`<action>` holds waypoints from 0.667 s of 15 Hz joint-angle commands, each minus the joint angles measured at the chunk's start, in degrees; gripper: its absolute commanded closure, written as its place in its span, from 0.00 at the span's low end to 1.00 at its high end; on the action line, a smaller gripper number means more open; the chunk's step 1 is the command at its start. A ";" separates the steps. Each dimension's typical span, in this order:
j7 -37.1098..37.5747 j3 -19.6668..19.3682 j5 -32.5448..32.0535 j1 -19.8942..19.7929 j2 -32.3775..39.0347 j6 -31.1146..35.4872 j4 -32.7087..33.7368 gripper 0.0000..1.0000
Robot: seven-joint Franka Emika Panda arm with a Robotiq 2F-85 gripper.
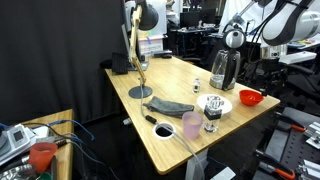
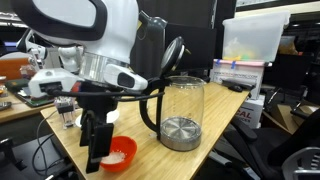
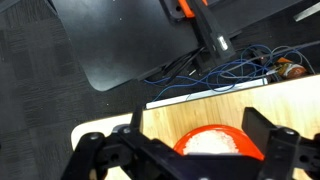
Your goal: Pour the contents in the orange bowl into the white bowl
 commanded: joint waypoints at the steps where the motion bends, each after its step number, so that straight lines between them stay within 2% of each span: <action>1: 0.77 -0.87 2.20 0.78 6.33 0.82 5.51 0.00; 4: 0.88 -1.22 2.65 0.60 9.85 0.27 9.37 0.00; 10: 0.49 -0.56 4.32 0.43 16.05 -0.31 12.98 0.00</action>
